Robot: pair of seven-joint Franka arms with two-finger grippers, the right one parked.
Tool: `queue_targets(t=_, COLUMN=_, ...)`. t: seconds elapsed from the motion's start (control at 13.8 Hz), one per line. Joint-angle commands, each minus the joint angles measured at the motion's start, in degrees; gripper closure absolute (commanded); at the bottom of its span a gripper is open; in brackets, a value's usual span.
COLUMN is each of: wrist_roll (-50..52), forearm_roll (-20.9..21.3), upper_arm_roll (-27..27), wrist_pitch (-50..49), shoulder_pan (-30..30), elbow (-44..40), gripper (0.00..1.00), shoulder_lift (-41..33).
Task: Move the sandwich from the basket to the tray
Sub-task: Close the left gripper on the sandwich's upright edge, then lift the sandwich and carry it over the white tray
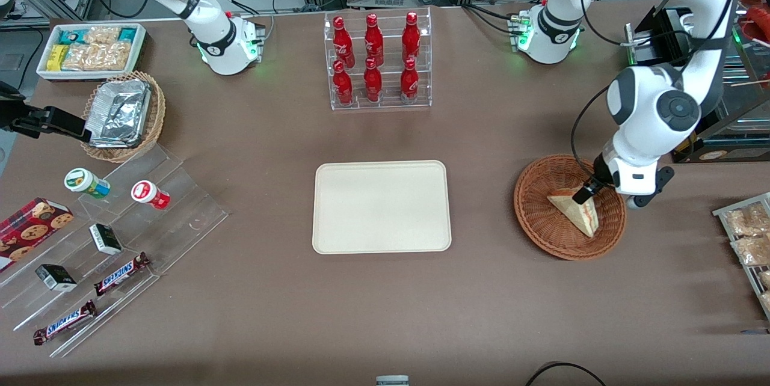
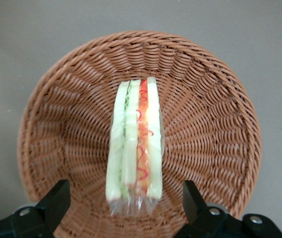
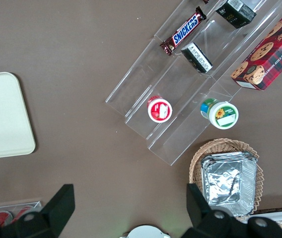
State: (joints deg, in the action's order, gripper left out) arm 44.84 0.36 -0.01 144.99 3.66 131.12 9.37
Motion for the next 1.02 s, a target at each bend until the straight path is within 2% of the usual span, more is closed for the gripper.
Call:
queue_targets(t=0.0, wrist_roll=1.1, forearm_roll=-0.5, upper_arm_roll=0.1, wrist_pitch=6.1, shoulder_pan=0.2, elbow=1.9, gripper=0.0, shoulder_lift=2.5)
queue_targets(t=0.07, wrist_roll=1.2, forearm_roll=-0.5, upper_arm_roll=0.1, wrist_pitch=6.9, shoulder_pan=0.2, elbow=1.7, gripper=0.09, shoulder_lift=3.6)
queue_targets(t=0.15, wrist_roll=2.4, forearm_roll=-0.5, upper_arm_roll=0.1, wrist_pitch=7.1, shoulder_pan=0.2, elbow=1.6, gripper=0.41, shoulder_lift=3.9)
queue_targets(t=0.22, wrist_roll=3.8, forearm_roll=-0.5, upper_arm_roll=0.1, wrist_pitch=7.1, shoulder_pan=0.3, elbow=1.7, gripper=0.95, shoulder_lift=3.9)
queue_targets(t=0.29, wrist_roll=4.0, forearm_roll=-0.3, upper_arm_roll=0.1, wrist_pitch=6.9, shoulder_pan=0.4, elbow=1.7, gripper=1.0, shoulder_lift=3.8)
queue_targets(t=0.44, wrist_roll=4.0, forearm_roll=-0.3, upper_arm_roll=0.1, wrist_pitch=6.1, shoulder_pan=1.5, elbow=1.2, gripper=1.0, shoulder_lift=3.1)
queue_targets(t=0.58, wrist_roll=1.2, forearm_roll=0.7, upper_arm_roll=0.2, wrist_pitch=-1.2, shoulder_pan=2.0, elbow=0.5, gripper=1.0, shoulder_lift=-1.3)
queue_targets(t=0.8, wrist_roll=-3.7, forearm_roll=0.7, upper_arm_roll=0.0, wrist_pitch=-20.5, shoulder_pan=2.1, elbow=-6.6, gripper=1.0, shoulder_lift=-8.9)
queue_targets(t=0.95, wrist_roll=-4.9, forearm_roll=0.8, upper_arm_roll=-2.3, wrist_pitch=-33.0, shoulder_pan=2.1, elbow=-13.7, gripper=1.0, shoulder_lift=-11.8)
